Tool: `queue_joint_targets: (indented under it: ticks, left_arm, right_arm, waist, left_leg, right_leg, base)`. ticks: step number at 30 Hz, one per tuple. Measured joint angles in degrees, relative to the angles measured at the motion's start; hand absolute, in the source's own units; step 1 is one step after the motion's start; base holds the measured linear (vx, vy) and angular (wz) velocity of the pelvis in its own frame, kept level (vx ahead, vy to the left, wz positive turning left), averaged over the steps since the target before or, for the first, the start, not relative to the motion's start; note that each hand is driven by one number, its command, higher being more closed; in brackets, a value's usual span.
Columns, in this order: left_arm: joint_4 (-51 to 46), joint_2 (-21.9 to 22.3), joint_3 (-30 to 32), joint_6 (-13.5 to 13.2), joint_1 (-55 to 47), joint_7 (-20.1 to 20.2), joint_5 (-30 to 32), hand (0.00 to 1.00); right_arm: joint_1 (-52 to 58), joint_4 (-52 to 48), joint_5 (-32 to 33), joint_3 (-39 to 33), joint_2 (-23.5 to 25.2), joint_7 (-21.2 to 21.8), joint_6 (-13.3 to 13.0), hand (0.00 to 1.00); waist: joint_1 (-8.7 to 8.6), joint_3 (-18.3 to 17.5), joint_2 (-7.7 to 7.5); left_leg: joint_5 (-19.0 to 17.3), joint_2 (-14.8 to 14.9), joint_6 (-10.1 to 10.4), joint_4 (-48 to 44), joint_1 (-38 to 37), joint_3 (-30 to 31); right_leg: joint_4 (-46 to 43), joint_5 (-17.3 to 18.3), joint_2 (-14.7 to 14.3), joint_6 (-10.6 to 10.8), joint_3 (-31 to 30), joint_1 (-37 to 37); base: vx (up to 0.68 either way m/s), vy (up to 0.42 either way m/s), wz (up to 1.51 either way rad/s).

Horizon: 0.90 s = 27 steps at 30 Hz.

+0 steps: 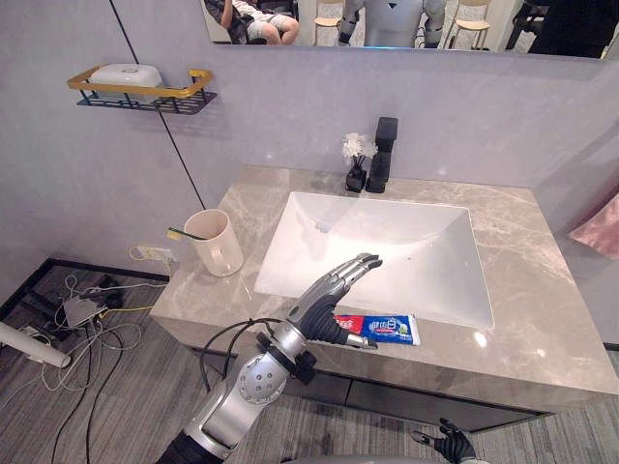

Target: Organize washtable

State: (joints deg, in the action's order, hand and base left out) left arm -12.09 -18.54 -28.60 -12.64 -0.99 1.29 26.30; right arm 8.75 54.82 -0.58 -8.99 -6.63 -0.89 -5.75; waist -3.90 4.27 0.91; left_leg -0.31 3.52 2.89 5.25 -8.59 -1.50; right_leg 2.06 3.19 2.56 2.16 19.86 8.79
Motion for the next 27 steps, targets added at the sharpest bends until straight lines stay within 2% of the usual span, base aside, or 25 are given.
queue_joint_targets:
  ticks: [4, 13, 27]
  left_arm:
    - [2.85, 0.36, 0.08, 1.09, 0.15, -0.09, 1.87, 0.00]
    - [7.43, 1.42, 0.65, 1.56, 0.49, -0.27, 4.83, 0.00]
    - [8.07, 1.90, 2.62, 1.66, 0.36, -1.54, 8.73, 0.00]
  right_arm:
    - [-0.52, 0.00, -0.04, 0.01, 0.70, -0.01, 0.07, 0.00]
    - [-0.53, 0.00, -0.06, 0.01, 0.74, -0.10, 0.43, 0.00]
    - [-0.61, -0.02, -0.58, -0.04, 0.74, -0.19, 0.83, 0.00]
  waist:
    - [-0.27, 0.08, -0.09]
    - [-0.46, 0.21, -0.18]
    - [-0.75, 0.91, 0.12]
  left_leg:
    - [-0.02, -0.08, 0.00, 0.03, 0.07, -0.15]
    - [-0.03, -0.15, 0.00, 0.04, 0.08, -0.53]
    - [-0.13, 0.08, 0.16, 0.07, 0.09, -0.84]
  right_leg:
    - [0.31, -0.10, 0.01, 0.07, -0.17, 0.10]
    - [2.27, -1.40, -0.30, 0.06, -0.58, 0.90]
    - [2.85, -1.49, -0.53, 0.08, -0.90, 0.98]
  base:
    - [0.00, 0.000, 0.00]
    - [-0.02, 0.006, -0.02]
    - [-0.01, 0.002, -0.01]
